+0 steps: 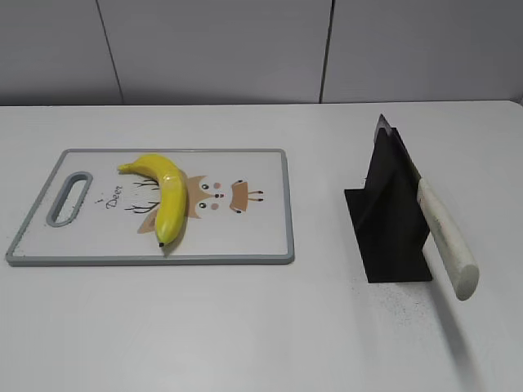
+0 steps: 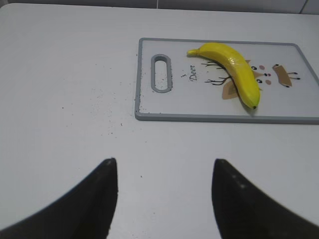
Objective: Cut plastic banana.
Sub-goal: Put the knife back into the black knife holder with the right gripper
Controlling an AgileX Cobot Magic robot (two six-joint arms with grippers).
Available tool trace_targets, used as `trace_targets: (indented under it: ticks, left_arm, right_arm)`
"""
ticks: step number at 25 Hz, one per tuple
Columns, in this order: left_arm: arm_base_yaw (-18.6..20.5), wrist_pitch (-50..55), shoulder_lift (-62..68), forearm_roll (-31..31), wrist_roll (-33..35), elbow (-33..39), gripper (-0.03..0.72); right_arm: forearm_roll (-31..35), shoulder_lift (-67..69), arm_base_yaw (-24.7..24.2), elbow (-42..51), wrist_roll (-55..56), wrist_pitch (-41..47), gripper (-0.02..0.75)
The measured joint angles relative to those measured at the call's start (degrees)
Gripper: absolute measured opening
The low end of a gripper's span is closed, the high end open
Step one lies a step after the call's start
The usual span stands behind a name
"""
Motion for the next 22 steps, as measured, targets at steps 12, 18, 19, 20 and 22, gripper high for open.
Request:
trace_targets:
  ticks: [12, 18, 19, 20, 22]
  left_arm:
    - [-3.2, 0.0, 0.0, 0.0, 0.0, 0.0, 0.589]
    - [-3.6, 0.0, 0.0, 0.0, 0.0, 0.0, 0.589]
    - [-3.6, 0.0, 0.0, 0.0, 0.0, 0.0, 0.589]
    - [-3.6, 0.0, 0.0, 0.0, 0.0, 0.0, 0.589]
    - [-3.6, 0.0, 0.0, 0.0, 0.0, 0.0, 0.589]
  right_arm:
    - [0.0, -0.1, -16.4, 0.0, 0.0, 0.0, 0.585]
    - [0.0, -0.1, -19.5, 0.0, 0.0, 0.0, 0.585]
    - [0.0, -0.1, -19.5, 0.0, 0.0, 0.0, 0.585]
    - [0.0, -0.1, -19.5, 0.0, 0.0, 0.0, 0.585]
    - [0.0, -0.1, -19.5, 0.0, 0.0, 0.0, 0.585]
